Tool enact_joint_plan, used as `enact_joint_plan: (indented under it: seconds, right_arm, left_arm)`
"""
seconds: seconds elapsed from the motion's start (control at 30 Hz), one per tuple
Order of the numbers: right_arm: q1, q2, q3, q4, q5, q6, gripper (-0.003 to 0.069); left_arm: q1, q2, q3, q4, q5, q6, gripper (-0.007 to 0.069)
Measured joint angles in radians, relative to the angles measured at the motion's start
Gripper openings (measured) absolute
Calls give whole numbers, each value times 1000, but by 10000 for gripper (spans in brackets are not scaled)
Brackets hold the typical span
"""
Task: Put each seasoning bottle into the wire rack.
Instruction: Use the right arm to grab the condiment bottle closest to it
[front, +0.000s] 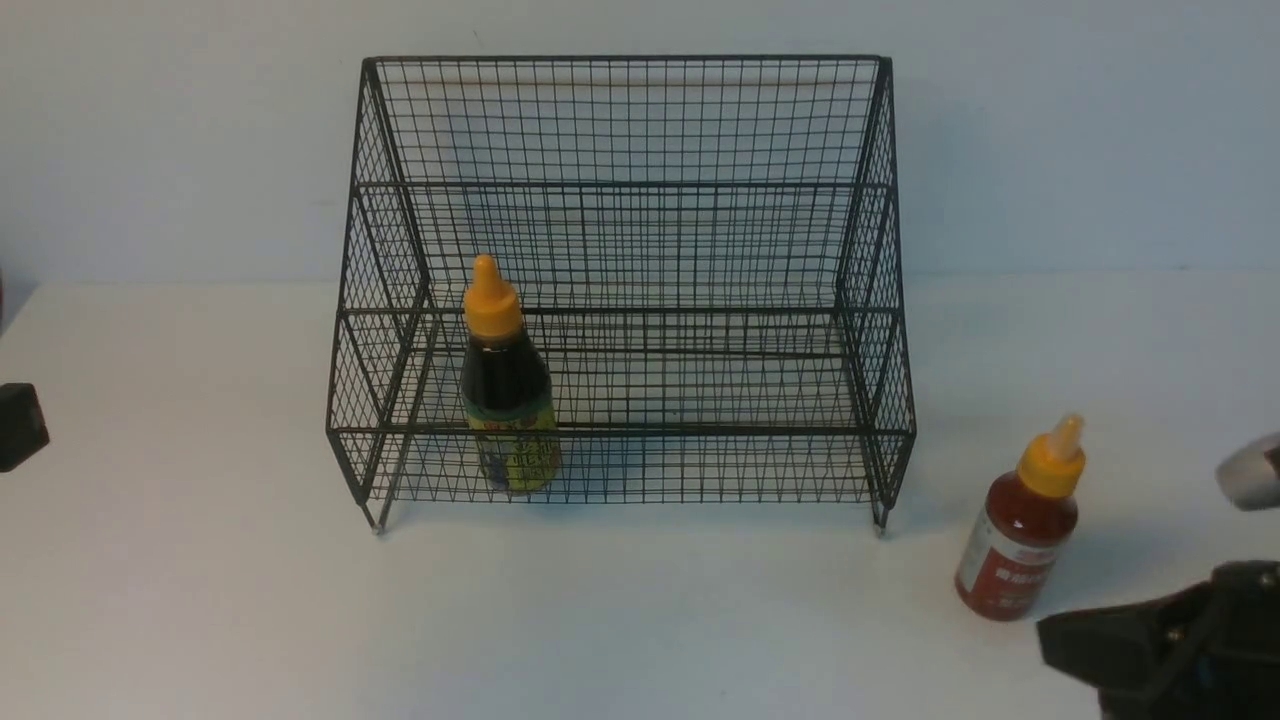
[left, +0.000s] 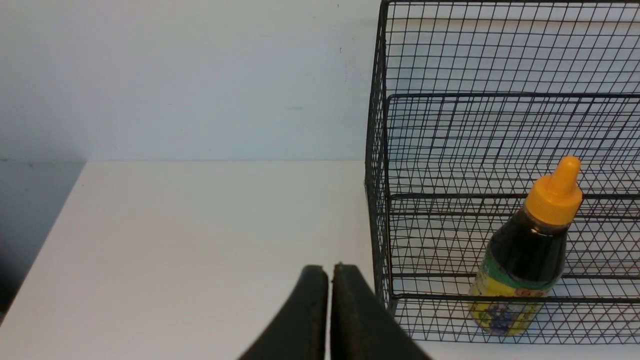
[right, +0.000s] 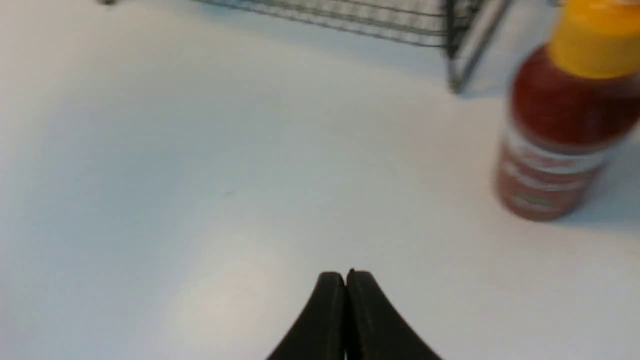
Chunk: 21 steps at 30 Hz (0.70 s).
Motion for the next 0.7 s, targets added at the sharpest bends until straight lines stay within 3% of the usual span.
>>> enact_joint_plan:
  seconds: [0.2,0.4,0.5,0.7]
  right_arm:
    - [0,-75,0,-204,-219,207,-11]
    - [0,-131,0,-201,-482,219,-11]
    - [2,-129,0,-198,-525,219,-10]
    - [123,-31,0,-196,-572,189,8]
  left_arm:
    - [0,0,0,0,0,1,-5]
    - [0,0,0,0,-8,3,-5]
    - [0,0,0,0,-11,4,-5]
    - [0,0,2,0,-11,9,-5]
